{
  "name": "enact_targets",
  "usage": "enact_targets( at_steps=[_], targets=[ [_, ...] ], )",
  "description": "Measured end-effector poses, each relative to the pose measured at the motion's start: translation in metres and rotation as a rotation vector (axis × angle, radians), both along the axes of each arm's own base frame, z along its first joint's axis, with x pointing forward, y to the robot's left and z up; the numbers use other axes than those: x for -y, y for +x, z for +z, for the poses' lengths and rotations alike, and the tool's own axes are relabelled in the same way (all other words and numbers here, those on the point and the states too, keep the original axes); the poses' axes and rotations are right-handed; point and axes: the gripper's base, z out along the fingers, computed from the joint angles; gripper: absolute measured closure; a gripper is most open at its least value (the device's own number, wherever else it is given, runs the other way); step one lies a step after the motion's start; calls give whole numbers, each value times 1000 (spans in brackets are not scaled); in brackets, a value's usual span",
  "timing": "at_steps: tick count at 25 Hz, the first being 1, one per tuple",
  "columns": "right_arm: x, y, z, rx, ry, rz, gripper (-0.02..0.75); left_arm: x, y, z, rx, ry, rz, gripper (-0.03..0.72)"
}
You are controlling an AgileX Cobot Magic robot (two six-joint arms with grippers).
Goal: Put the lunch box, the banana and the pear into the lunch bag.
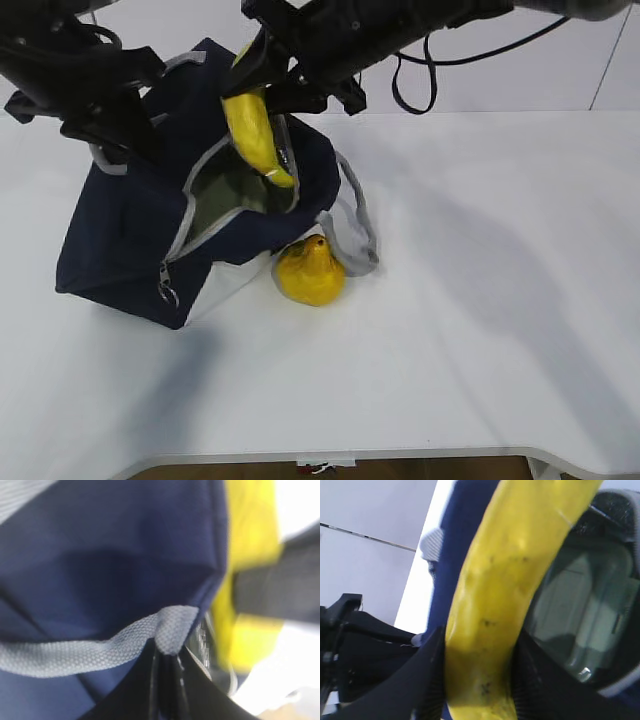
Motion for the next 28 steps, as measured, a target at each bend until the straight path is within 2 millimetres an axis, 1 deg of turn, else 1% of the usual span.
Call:
enact_targets(
  at_steps=[3,6,9,12,16,18,23,28],
  targets=[
    [-4,5,-11,-47,44,-10,442,3,4,3,33,-44,26,690],
    [-10,5,-16,-70,69,-7,442,5,8,5,69,-81,54,690],
    [-23,0,-24,-79,66,25,442,6,11,7,98,-107,78,690],
    [-32,0,-37,-101,56,44,442,7,11,8,100,-123,87,690],
    [-34,5,-57,-126,37,48,442,7,11,9,98,-135,90,690],
    [-35,6,-63,-117,28,57,442,8,10,9,89,-135,86,690],
    [-35,10,-69,-90,15,49,442,8,8,8,64,-134,74,690],
    [-36,11,-78,-76,4,80,439,8,8,8,60,-136,72,690]
  ],
)
